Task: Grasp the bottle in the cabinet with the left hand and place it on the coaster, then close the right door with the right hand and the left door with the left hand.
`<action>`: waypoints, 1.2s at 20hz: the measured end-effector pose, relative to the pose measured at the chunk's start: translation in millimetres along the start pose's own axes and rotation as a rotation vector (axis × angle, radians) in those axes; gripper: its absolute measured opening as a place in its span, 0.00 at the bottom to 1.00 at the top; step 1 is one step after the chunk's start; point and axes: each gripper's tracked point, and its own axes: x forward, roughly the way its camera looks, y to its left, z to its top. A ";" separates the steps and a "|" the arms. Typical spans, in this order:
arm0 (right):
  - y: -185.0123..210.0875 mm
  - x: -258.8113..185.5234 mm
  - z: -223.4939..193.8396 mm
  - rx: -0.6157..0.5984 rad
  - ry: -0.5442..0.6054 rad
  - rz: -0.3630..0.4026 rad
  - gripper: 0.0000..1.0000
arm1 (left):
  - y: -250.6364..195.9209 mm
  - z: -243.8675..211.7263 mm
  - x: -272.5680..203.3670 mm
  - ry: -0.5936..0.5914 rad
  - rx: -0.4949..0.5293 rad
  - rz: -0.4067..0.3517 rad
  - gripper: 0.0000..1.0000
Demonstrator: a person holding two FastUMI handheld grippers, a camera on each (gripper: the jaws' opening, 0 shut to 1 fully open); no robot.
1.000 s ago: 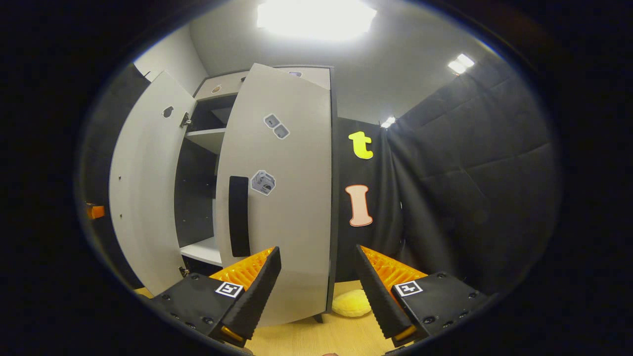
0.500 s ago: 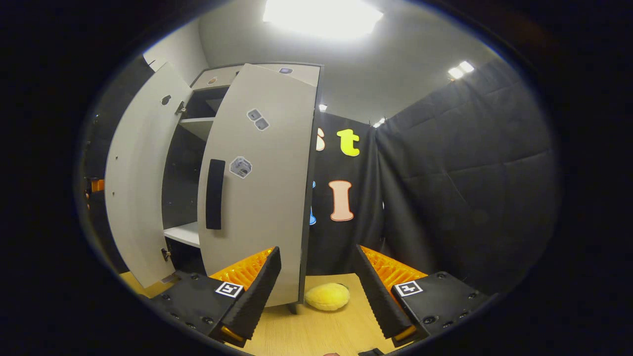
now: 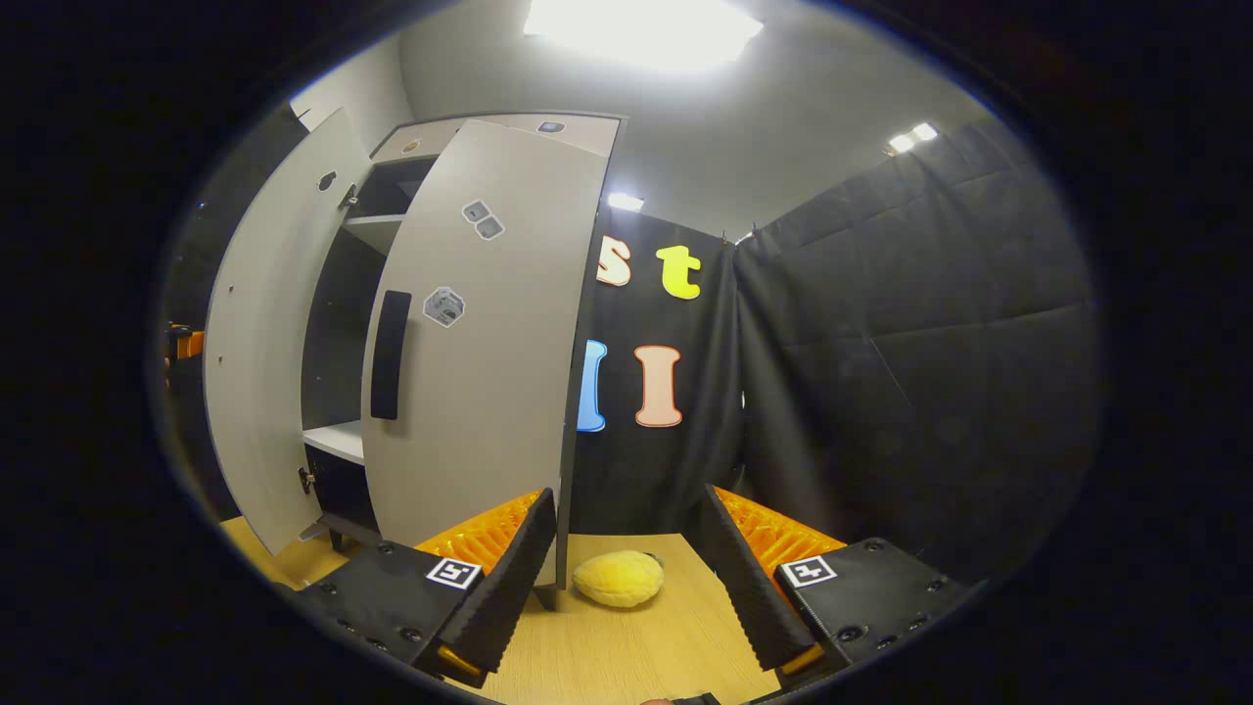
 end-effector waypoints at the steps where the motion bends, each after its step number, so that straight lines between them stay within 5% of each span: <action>1: -2.4 0.7 -3.0 0.004 0.006 0.001 0.95 | -9.8 0.4 -0.5 -0.002 -0.017 -0.011 0.92; 2: -5.2 0.9 -3.9 0.005 0.010 0.001 0.95 | -16.7 1.6 -2.6 -0.004 -0.032 -0.011 0.99; 9: -33.8 -2.3 -8.8 0.017 0.019 -0.021 0.95 | -35.0 4.4 -13.3 -0.008 -0.042 0.032 0.99; 21: -79.2 -33.7 -18.5 0.019 0.039 -0.093 0.95 | -111.6 3.5 4.5 0.006 -0.093 -0.100 0.99; 24: -90.7 -40.7 -25.4 0.050 0.052 -0.117 0.95 | -142.5 2.9 19.3 0.014 -0.075 -0.126 0.92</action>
